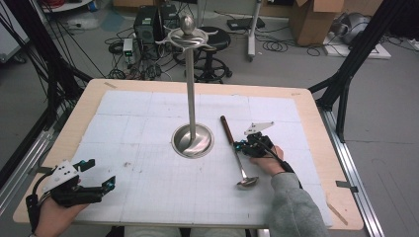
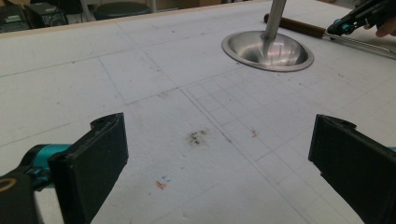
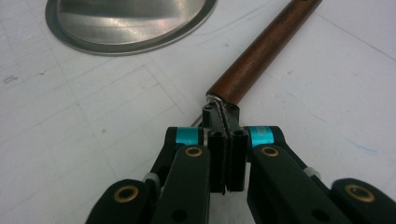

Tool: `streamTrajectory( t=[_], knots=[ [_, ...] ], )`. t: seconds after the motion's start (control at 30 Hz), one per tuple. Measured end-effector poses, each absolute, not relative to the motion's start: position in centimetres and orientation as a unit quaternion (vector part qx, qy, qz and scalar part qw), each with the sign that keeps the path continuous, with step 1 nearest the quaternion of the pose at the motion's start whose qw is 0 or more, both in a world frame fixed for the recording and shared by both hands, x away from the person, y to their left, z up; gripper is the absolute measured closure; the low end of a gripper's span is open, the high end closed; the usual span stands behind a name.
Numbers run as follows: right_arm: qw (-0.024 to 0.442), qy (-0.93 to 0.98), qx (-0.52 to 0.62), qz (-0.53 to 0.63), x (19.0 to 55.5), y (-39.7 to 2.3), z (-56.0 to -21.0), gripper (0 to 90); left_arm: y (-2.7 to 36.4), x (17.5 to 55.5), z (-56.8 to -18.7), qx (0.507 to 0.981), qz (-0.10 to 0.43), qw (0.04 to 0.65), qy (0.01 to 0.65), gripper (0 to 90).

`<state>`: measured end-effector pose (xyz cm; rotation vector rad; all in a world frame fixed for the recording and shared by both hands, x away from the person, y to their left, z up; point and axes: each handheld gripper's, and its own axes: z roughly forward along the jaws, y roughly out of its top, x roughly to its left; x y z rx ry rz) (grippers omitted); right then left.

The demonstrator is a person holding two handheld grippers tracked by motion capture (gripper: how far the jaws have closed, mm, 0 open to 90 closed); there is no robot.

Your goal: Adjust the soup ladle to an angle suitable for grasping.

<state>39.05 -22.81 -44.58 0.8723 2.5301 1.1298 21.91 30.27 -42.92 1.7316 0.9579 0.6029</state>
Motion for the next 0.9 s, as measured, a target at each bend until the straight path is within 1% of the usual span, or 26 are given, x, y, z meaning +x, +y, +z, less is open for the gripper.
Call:
streamTrajectory(
  t=[0.17,0.23,0.43,0.57,0.7,0.9],
  knots=[
    [0.12,0.869,0.294,0.379,39.2,-22.2,-44.4,90.0,30.5,21.5,-42.9,0.717,0.252,0.509,0.403,5.4],
    [0.131,0.867,0.295,0.38,39.2,-22.3,-44.2,90.0,30.5,21.5,-42.9,0.716,0.252,0.51,0.404,5.4],
    [0.12,0.863,0.296,0.391,38.7,-22.6,-43.5,90.0,30.2,21.5,-43.0,0.719,0.248,0.512,0.399,5.4],
    [0.096,0.859,0.284,0.415,38.0,-22.1,-43.0,90.0,30.0,21.7,-43.0,0.724,0.245,0.511,0.392,5.4],
    [0.088,0.863,0.276,0.413,37.4,-21.8,-42.9,90.0,29.7,22.1,-43.0,0.727,0.242,0.513,0.388,5.4],
    [0.054,0.864,0.287,0.41,37.2,-21.9,-43.2,90.0,29.3,22.5,-43.1,0.732,0.237,0.511,0.383,5.4]
  ],
)
